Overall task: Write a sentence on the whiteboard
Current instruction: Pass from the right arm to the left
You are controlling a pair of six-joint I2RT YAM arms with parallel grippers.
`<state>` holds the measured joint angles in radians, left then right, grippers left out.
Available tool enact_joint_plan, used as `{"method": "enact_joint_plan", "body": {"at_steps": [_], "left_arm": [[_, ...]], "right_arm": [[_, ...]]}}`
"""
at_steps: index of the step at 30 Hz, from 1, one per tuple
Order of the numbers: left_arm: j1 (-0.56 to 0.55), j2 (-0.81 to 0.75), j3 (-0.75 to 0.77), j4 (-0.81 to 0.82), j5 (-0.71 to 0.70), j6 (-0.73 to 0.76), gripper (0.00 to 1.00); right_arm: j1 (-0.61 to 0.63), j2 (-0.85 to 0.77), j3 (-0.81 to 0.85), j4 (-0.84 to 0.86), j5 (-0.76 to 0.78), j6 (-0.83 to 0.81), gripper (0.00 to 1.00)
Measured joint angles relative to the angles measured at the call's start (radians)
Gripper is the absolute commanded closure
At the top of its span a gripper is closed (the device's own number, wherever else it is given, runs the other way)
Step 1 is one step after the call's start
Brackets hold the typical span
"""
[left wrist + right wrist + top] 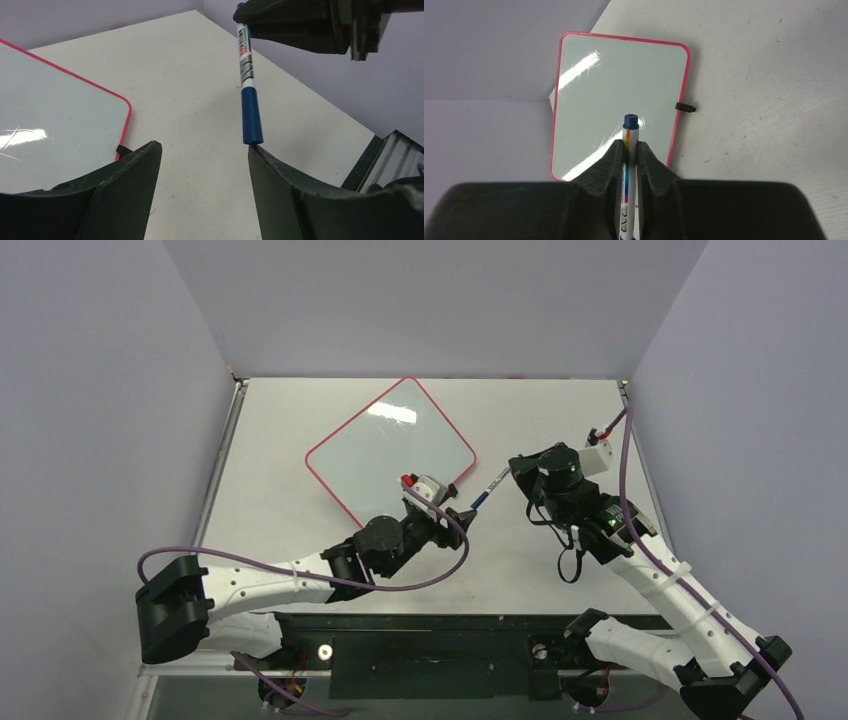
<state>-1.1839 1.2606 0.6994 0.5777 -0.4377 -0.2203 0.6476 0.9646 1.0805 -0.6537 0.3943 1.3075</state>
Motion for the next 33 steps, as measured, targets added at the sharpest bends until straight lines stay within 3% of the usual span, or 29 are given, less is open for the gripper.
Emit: {"method": "enact_joint_plan", "body": {"at_steps": [15, 27, 33], "left_arm": [[0.0, 0.01, 0.068, -0.088, 0.109, 0.079, 0.36], [0.0, 0.079, 0.087, -0.09, 0.105, 0.09, 0.49], [0.0, 0.082, 0.087, -0.091, 0.101, 0.099, 0.44]], "right_arm": [[0.0, 0.046, 0.002, -0.013, -0.01, -0.008, 1.0], [0.0, 0.046, 0.002, -0.014, -0.02, -0.022, 1.0], [0.0, 0.045, 0.002, -0.014, -0.02, -0.035, 1.0]]}}
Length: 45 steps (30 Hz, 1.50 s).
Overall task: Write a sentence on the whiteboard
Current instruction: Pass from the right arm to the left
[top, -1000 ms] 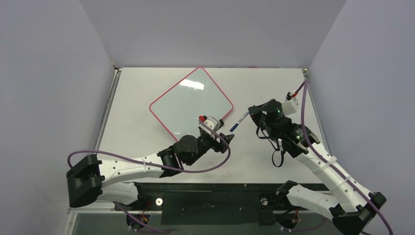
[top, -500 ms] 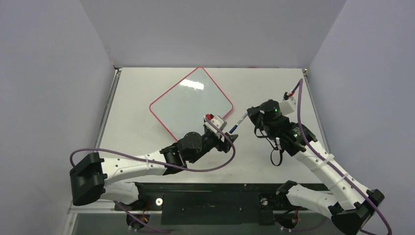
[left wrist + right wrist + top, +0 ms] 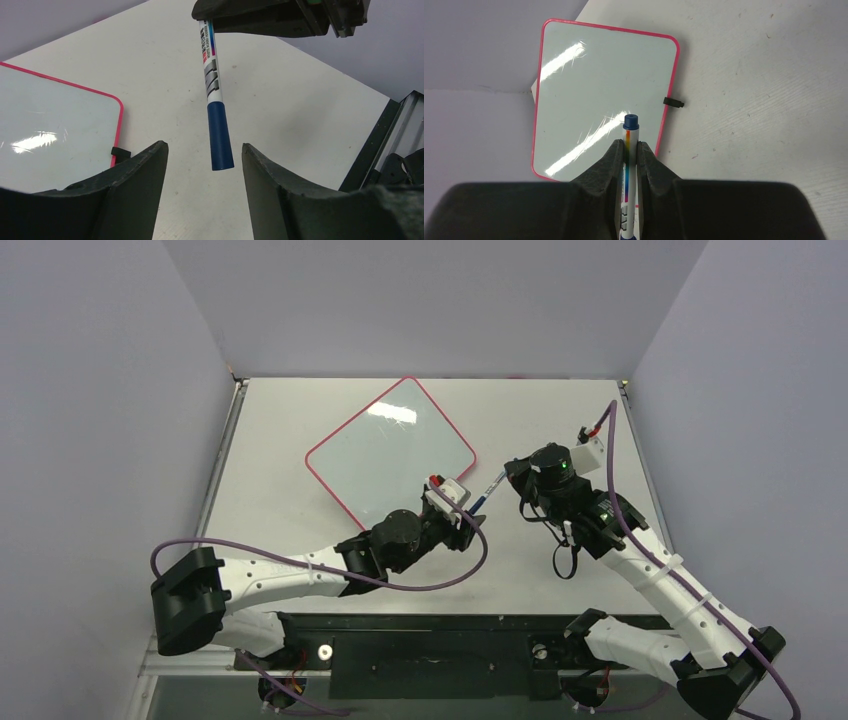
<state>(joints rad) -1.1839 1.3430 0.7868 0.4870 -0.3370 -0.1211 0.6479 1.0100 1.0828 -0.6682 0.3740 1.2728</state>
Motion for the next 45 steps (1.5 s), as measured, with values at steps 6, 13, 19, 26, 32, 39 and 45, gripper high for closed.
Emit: {"method": "enact_joint_plan", "body": {"at_steps": [6, 13, 19, 26, 32, 39, 45], "left_arm": [[0.0, 0.002, 0.0, 0.0, -0.008, 0.003, 0.43], [0.0, 0.01, 0.0, 0.001, 0.0, 0.005, 0.37], [0.002, 0.008, -0.006, 0.003, 0.035, 0.019, 0.38], [0.008, 0.008, -0.007, 0.003, 0.055, 0.031, 0.42], [0.008, 0.009, -0.004, 0.003, 0.031, 0.035, 0.51], [0.008, 0.027, 0.028, 0.003, -0.003, 0.037, 0.49], [0.008, 0.052, 0.06, 0.003, -0.008, 0.047, 0.78]], "right_arm": [[0.0, 0.0, 0.0, 0.0, 0.0, -0.005, 1.0], [0.001, 0.0, 0.0, 0.0, 0.001, -0.008, 1.0], [0.001, 0.0, 0.0, 0.0, 0.004, -0.013, 1.0], [0.002, 0.0, 0.0, 0.0, 0.008, -0.023, 1.0], [0.005, 0.0, 0.0, 0.0, 0.013, -0.03, 1.0], [0.008, 0.001, 0.0, 0.0, 0.016, -0.034, 1.0], [0.01, 0.005, 0.0, 0.0, 0.018, -0.035, 1.0]]}}
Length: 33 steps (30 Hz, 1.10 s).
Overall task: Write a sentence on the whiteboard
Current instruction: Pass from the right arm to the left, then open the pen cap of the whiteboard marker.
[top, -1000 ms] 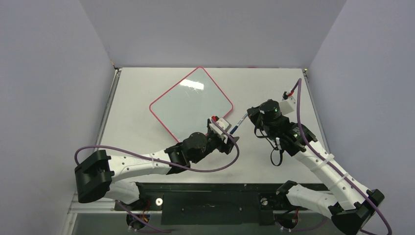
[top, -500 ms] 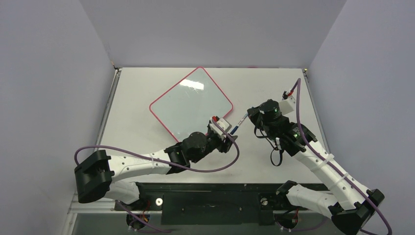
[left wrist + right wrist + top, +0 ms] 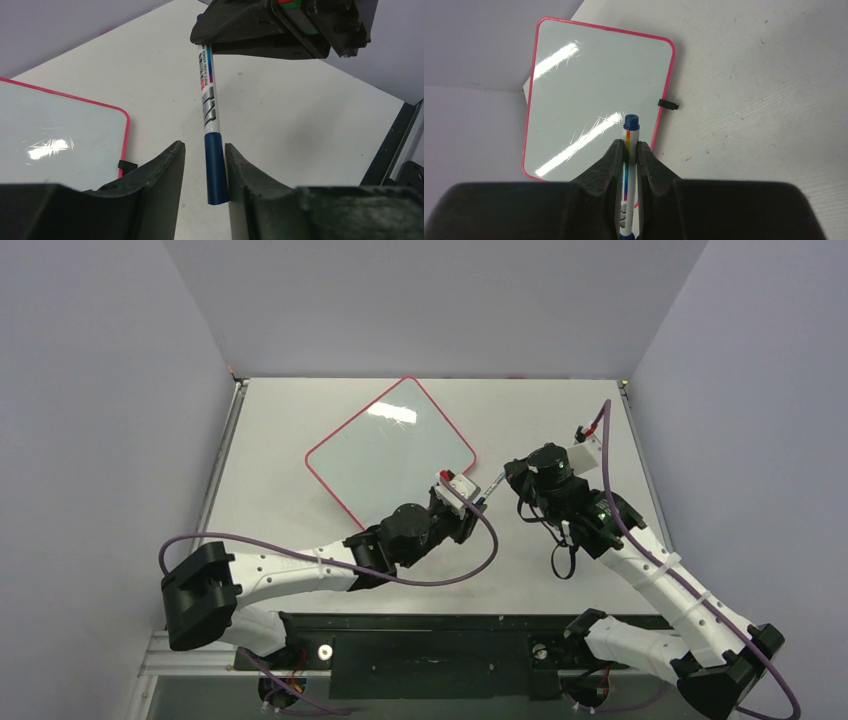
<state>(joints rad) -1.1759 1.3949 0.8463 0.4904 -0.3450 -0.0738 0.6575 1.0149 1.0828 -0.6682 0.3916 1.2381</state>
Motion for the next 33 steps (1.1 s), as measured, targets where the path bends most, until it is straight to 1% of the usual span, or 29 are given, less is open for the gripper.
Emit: {"method": "enact_joint_plan", "body": {"at_steps": [1, 2, 3, 4, 7, 8, 9, 10, 11, 12, 14, 16, 19, 20, 22, 23, 25, 28, 30, 33], "left_arm": [[0.0, 0.004, 0.003, 0.0, 0.0, 0.003, 0.83], [0.0, 0.008, 0.005, 0.0, 0.0, 0.004, 0.92], [0.0, 0.011, 0.005, -0.001, -0.001, 0.006, 0.98], [-0.001, 0.013, 0.005, -0.001, 0.0, 0.006, 1.0], [0.0, 0.018, 0.008, -0.002, -0.004, 0.011, 1.0], [-0.001, 0.018, 0.008, -0.003, -0.007, 0.011, 1.0], [0.0, 0.018, 0.008, -0.003, -0.008, 0.01, 1.0], [0.0, 0.018, 0.008, -0.002, -0.011, 0.01, 1.0], [0.0, 0.017, 0.008, -0.002, -0.014, 0.01, 1.0], [0.002, 0.017, 0.008, -0.002, -0.014, 0.009, 1.0], [0.009, 0.016, 0.008, -0.005, -0.008, 0.006, 1.0], [0.022, 0.007, 0.008, -0.021, 0.01, 0.003, 1.0], [0.055, -0.026, 0.008, -0.074, 0.061, -0.004, 1.0], [0.071, -0.04, 0.008, -0.092, 0.088, -0.01, 1.0], [0.122, -0.085, 0.007, -0.128, 0.167, -0.03, 1.0], [0.145, -0.105, 0.007, -0.137, 0.201, -0.04, 1.0], [0.209, -0.151, 0.005, -0.159, 0.296, -0.066, 1.0], [0.292, -0.22, 0.003, -0.19, 0.423, -0.101, 1.0], [0.326, -0.251, 0.003, -0.209, 0.508, -0.118, 1.0], [0.363, -0.269, 0.003, -0.236, 0.619, -0.136, 1.0]], "right_arm": [[0.002, 0.002, 0.0, 0.0, 0.002, 0.0, 1.0], [0.003, 0.003, 0.0, 0.0, 0.004, 0.0, 1.0], [0.005, 0.005, 0.0, 0.001, 0.005, 0.0, 1.0], [0.005, 0.005, 0.0, 0.0, 0.005, 0.0, 1.0], [0.005, 0.005, 0.0, 0.003, 0.006, -0.008, 0.99], [0.005, 0.005, 0.0, 0.005, 0.005, -0.016, 0.9], [0.005, 0.005, -0.001, 0.011, 0.003, -0.027, 0.84], [0.005, 0.004, -0.004, 0.024, -0.001, -0.042, 0.71], [0.005, 0.003, -0.012, 0.04, -0.005, -0.061, 0.65], [0.005, 0.0, -0.021, 0.056, -0.016, -0.079, 0.56], [0.005, -0.011, -0.049, 0.089, -0.046, -0.131, 0.5], [0.005, -0.025, -0.067, 0.113, -0.07, -0.189, 0.48], [-0.003, -0.047, -0.073, 0.145, -0.113, -0.278, 0.49], [-0.013, -0.055, -0.073, 0.157, -0.139, -0.309, 0.48], [-0.055, -0.072, -0.079, 0.193, -0.226, -0.373, 0.41], [-0.087, -0.079, -0.088, 0.219, -0.289, -0.396, 0.37], [-0.156, -0.094, -0.121, 0.279, -0.407, -0.423, 0.33], [-0.251, -0.103, -0.179, 0.361, -0.596, -0.439, 0.29], [-0.273, -0.092, -0.19, 0.392, -0.704, -0.447, 0.27], [-0.269, -0.071, -0.19, 0.468, -0.849, -0.449, 0.27]]}}
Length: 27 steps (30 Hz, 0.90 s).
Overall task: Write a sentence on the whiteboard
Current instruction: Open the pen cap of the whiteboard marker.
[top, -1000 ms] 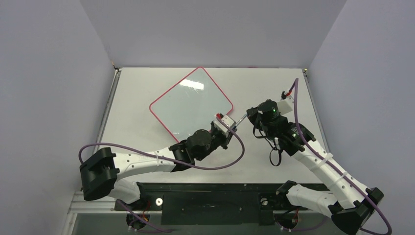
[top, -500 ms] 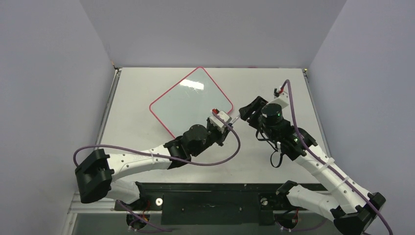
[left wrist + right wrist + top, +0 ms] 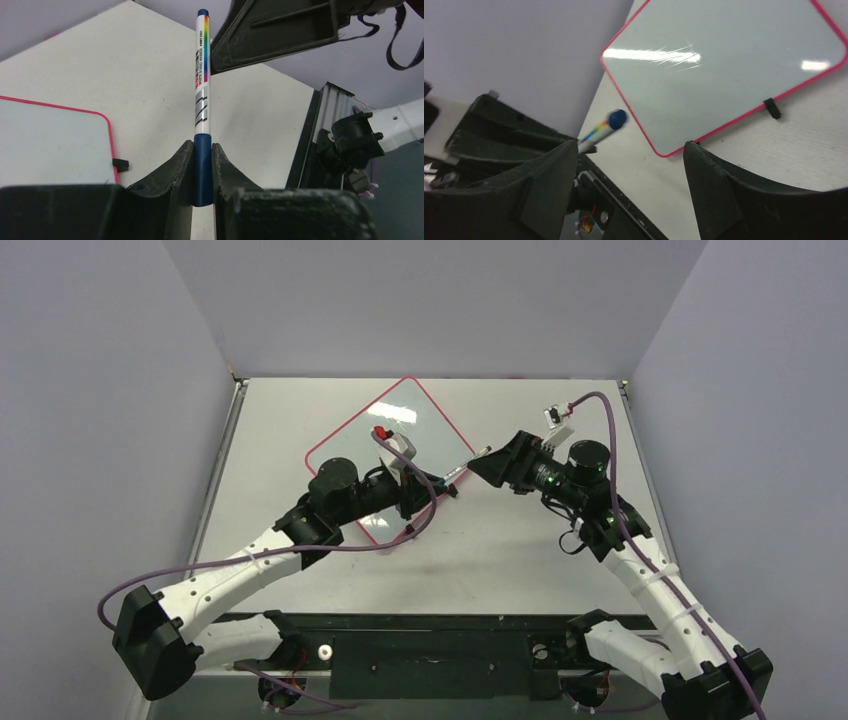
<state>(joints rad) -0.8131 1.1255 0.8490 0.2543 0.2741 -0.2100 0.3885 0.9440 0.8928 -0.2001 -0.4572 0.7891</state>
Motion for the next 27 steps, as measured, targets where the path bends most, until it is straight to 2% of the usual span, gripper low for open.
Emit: {"method": "enact_joint_plan", "body": {"at_steps": [5, 11, 19, 23, 27], "left_arm": [[0.042, 0.008, 0.001, -0.077, 0.145, -0.025, 1.0], [0.077, 0.019, 0.034, -0.099, 0.264, -0.059, 1.0], [0.085, 0.048, 0.09, -0.125, 0.352, -0.072, 1.0], [0.093, 0.049, 0.09, -0.137, 0.387, -0.075, 1.0], [0.097, 0.049, 0.09, -0.142, 0.406, -0.071, 1.0]], "right_arm": [[0.053, -0.001, -0.003, 0.118, -0.144, -0.014, 0.31], [0.147, -0.01, 0.004, 0.097, -0.157, -0.097, 0.45], [0.175, 0.008, 0.011, 0.079, -0.204, -0.122, 0.59], [0.175, 0.008, 0.011, 0.084, -0.219, -0.115, 0.6], [0.175, 0.009, 0.011, 0.102, -0.239, -0.087, 0.51]]}}
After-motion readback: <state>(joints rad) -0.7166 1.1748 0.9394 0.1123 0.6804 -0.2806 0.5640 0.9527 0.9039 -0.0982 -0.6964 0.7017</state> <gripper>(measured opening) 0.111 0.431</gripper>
